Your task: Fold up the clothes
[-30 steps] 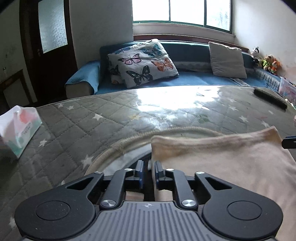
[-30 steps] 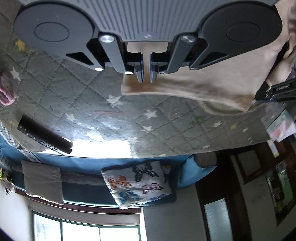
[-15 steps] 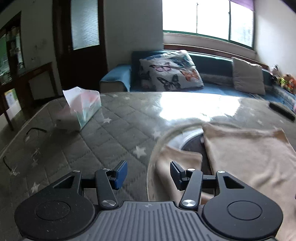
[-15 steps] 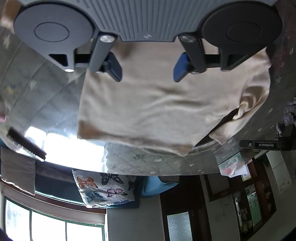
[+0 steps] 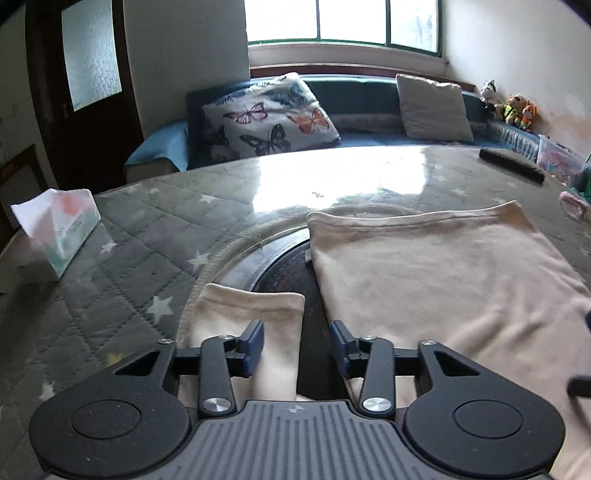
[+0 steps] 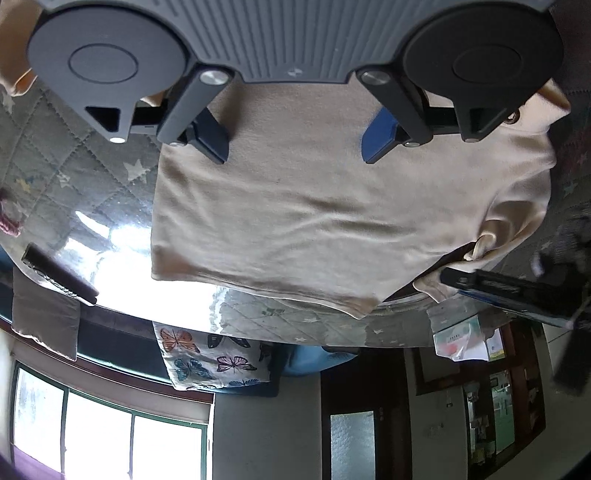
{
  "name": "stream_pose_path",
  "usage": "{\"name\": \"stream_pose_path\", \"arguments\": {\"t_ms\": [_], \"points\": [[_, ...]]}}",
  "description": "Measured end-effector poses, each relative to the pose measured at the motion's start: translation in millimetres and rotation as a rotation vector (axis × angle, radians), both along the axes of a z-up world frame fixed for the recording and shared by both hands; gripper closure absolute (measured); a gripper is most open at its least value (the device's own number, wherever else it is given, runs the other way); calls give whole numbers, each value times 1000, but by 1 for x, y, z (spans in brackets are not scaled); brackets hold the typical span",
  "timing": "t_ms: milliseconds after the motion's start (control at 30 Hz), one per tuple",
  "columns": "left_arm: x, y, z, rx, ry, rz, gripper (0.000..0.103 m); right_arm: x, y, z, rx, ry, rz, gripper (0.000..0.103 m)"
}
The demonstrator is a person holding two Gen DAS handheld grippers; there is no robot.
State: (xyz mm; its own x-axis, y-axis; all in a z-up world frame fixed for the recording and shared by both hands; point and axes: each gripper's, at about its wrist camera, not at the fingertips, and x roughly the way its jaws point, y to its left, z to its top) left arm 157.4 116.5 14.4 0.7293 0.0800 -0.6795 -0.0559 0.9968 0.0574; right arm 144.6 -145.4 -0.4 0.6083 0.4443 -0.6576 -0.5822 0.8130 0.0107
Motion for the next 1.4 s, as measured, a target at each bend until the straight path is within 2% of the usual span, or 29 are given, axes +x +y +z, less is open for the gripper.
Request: {"name": "stream_pose_path", "arguments": {"t_ms": [100,167,233,333,567,700,800,967,1100,1167,1367,1400], "points": [[9,0,-8,5,6,5,69,0,1,-2,4,-5,1,15],[11,3,-8,7,0,14,77,0,2,-3,7,-11,6,13],[10,8,-7,7,-6,29,96,-1,2,-4,5,-18,7,13],[-1,22,-3,-6,-26,88,99,-1,2,-4,8,-18,6,13],[-58,76,34,-82,-168,270,99,-2,3,-3,1,-18,-2,13],[-97,103,43,-84,-199,355,99,-3,3,-1,-8,-17,-6,13],[-123,116,37,-85,-186,408,99,-6,1,3,-10,-22,-11,13],[-140,134,13,-107,-105,479,100,-11,-3,7,-10,-25,-14,13],[-149,130,15,-94,-124,469,99,-21,-4,12,-11,-27,-1,13],[-146,130,13,-73,-100,471,99,-27,-4,12,-9,-22,13,13],[-146,131,10,-62,-74,492,91,-53,-7,8,-31,-16,43,13],[-147,130,11,-56,-72,493,84,-57,-10,9,-28,-15,42,13]]}}
